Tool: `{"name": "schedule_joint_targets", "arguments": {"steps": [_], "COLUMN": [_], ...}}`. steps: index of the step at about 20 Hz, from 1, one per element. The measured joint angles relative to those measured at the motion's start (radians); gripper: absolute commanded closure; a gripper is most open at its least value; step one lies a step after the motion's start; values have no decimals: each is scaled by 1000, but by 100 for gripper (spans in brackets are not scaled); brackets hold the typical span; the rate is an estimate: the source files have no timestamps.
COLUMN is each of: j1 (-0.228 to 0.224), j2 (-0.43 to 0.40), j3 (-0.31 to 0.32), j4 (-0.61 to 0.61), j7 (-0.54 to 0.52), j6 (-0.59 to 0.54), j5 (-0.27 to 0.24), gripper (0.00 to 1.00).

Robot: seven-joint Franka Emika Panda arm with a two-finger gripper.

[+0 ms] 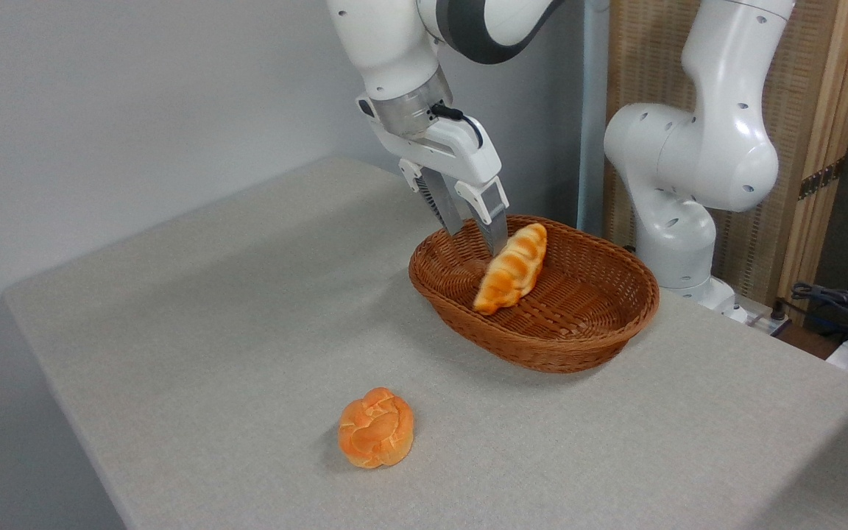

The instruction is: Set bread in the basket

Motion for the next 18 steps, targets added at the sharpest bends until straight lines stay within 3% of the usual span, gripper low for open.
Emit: {"name": "schedule_joint_targets", "arguments": {"steps": [4,7,10,14,18], "j1": [0,2,9,50,75], "j2": [1,37,156,351,414], "j3": [52,129,195,212,212], "j4": [118,278,447,596,672], "j7": [15,105,155,177,232], "j6": [8,20,65,128,114], "j5": [5,21,28,29,45], "gripper": [0,0,0,0,0]}}
